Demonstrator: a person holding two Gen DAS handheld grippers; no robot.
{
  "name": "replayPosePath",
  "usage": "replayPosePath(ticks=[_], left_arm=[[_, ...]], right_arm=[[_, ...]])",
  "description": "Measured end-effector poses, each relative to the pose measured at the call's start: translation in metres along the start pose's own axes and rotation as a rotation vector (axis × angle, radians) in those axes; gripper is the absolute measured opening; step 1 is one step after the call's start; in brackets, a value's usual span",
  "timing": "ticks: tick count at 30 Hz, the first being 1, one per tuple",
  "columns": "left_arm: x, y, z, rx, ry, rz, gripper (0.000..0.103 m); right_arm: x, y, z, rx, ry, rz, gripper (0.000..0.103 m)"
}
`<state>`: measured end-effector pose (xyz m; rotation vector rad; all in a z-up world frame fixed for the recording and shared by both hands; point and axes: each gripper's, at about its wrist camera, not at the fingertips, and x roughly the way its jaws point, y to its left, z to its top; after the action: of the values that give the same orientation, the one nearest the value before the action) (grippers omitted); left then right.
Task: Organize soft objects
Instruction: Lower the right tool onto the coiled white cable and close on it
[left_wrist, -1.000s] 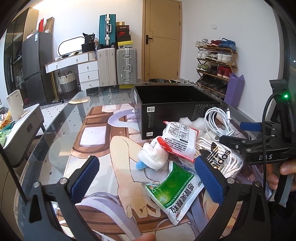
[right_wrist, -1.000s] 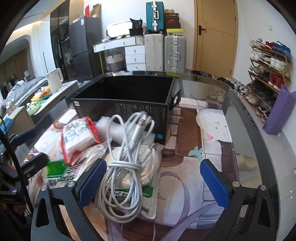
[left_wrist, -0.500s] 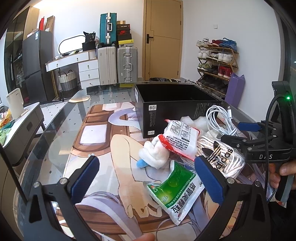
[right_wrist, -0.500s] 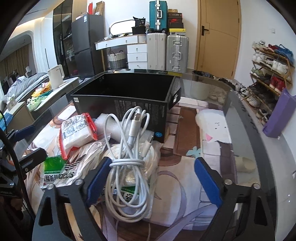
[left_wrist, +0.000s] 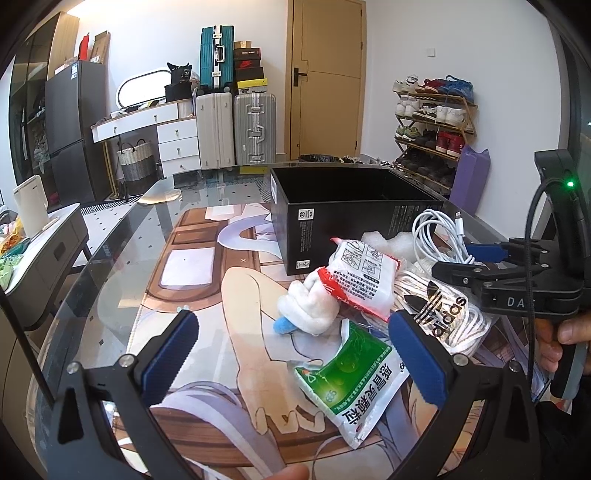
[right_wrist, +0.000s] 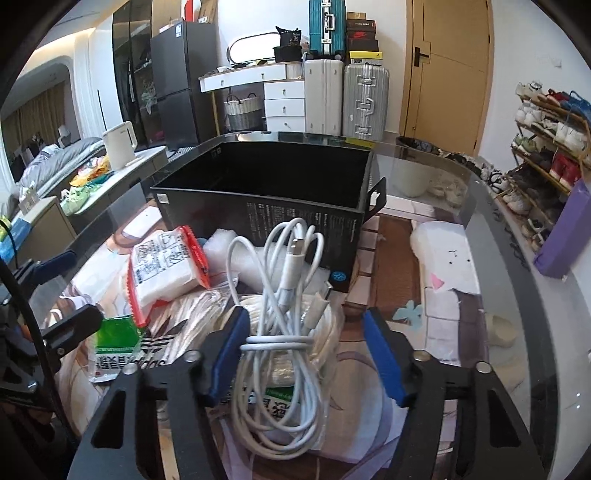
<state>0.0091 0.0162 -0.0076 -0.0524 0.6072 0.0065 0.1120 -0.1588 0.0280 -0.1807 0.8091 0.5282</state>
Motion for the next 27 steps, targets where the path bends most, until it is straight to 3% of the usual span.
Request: replayPosePath(ticks=[7,27], left_arm=[[-0.001,0.0,0.0,0.003,0.001,0.001,0.103],[-0.003,0.002,-0.006,0.021,0.053,-0.062,0.103]], right_arm=[[-0.007,-0.004,-0.007,0.023,-0.034,0.032,0.035],[-0.038,-0.015,-0.016,0.071,-0.112,0.113,0.032]])
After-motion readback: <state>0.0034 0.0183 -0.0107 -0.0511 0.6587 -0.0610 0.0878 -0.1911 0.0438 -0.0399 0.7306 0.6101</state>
